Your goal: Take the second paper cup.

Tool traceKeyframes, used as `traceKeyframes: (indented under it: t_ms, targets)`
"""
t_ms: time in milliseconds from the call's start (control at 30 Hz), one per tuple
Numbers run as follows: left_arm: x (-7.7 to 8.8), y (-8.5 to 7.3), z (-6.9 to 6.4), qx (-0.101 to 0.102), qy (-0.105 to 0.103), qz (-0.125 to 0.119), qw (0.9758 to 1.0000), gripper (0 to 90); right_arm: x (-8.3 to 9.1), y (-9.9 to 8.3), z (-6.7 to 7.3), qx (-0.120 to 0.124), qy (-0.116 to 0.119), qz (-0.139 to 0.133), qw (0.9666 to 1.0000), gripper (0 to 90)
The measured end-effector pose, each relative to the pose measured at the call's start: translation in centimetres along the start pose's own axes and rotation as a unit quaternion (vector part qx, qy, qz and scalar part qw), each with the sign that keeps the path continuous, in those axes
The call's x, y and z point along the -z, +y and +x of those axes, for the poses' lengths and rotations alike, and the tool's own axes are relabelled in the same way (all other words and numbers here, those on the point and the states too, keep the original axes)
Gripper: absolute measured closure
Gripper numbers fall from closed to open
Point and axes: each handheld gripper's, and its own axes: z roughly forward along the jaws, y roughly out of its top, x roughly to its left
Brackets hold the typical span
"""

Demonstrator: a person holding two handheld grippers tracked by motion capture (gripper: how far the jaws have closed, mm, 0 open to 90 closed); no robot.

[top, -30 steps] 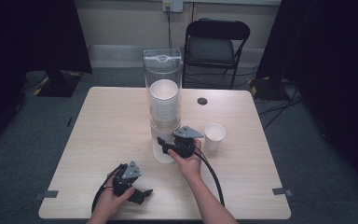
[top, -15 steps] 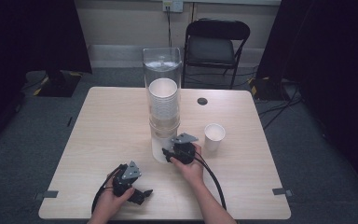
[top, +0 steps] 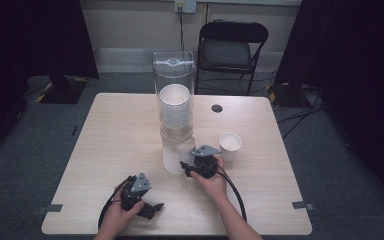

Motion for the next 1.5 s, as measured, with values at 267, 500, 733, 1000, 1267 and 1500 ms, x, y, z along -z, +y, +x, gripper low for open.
traceKeyframes:
  t_ms: [267, 500, 733, 1000, 1267, 1500]
  targets:
    - [0.0, 0.0, 0.0, -0.002, 0.001, 0.0, 1.0, 0.0, 1.7, -0.2, -0.7, 0.009, 0.004, -0.002, 1.0, 36.7]
    - [0.0, 0.0, 0.0, -0.002, 0.0, 0.0, 1.0, 0.0, 2.7, -1.7, -1.8, 0.005, 0.0, 0.013, 0.9999, 36.4]
    - [0.0, 0.0, 0.0, -0.003, 0.0, -0.002, 1.0, 0.0, 4.1, -2.7, -3.3, -0.005, -0.006, 0.018, 0.9998, 36.2]
    - [-0.1, 0.0, 0.0, -0.002, -0.001, -0.004, 1.0, 0.0, 5.6, -4.1, -3.6, -0.012, 0.003, 0.019, 0.9997, 36.0]
    - [-0.1, 0.0, 0.0, 0.0, -0.002, -0.008, 1.0, 0.0, 6.9, -5.0, -4.3, -0.01, 0.011, 0.034, 0.9993, 35.7]
    - [0.0, 0.0, 0.0, 0.001, 0.0, -0.005, 1.0, 0.0, 7.8, -5.6, -5.0, -0.012, 0.005, 0.042, 0.999, 35.5]
